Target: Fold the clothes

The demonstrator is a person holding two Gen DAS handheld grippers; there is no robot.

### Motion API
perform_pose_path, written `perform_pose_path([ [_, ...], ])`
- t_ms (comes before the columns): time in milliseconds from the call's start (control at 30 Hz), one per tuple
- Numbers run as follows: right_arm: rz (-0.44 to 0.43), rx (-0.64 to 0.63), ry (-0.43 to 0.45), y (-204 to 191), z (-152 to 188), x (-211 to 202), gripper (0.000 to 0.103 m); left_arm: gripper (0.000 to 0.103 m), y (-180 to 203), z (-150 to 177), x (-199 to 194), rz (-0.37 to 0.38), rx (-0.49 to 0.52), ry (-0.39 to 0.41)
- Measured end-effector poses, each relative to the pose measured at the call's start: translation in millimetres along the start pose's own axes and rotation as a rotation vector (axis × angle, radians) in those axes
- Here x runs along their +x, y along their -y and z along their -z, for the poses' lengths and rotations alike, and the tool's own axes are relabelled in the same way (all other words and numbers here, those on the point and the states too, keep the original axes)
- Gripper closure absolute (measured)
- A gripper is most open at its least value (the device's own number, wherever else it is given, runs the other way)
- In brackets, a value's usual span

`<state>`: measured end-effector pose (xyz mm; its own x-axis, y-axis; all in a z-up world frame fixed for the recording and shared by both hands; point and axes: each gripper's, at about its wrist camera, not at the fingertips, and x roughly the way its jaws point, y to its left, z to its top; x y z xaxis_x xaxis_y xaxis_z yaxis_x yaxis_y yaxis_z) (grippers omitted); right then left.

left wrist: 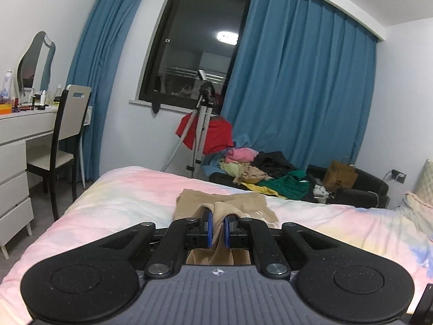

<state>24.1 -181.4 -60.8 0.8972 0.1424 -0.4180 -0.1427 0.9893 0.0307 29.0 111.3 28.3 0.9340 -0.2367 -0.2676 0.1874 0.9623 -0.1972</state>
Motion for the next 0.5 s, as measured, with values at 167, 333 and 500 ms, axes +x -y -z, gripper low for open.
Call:
perform_pose_path([
  [167, 0.000, 0.050, -0.057, 4, 1, 26, 0.009, 0.094, -31, 7, 51, -0.159, -0.006, -0.072],
  [333, 0.009, 0.095, -0.092, 10, 4, 44, 0.009, 0.091, -53, 33, 114, -0.312, 0.118, -0.292],
  [500, 0.013, 0.107, -0.080, 14, 3, 46, 0.009, 0.072, -63, 40, 123, -0.371, 0.171, -0.385],
])
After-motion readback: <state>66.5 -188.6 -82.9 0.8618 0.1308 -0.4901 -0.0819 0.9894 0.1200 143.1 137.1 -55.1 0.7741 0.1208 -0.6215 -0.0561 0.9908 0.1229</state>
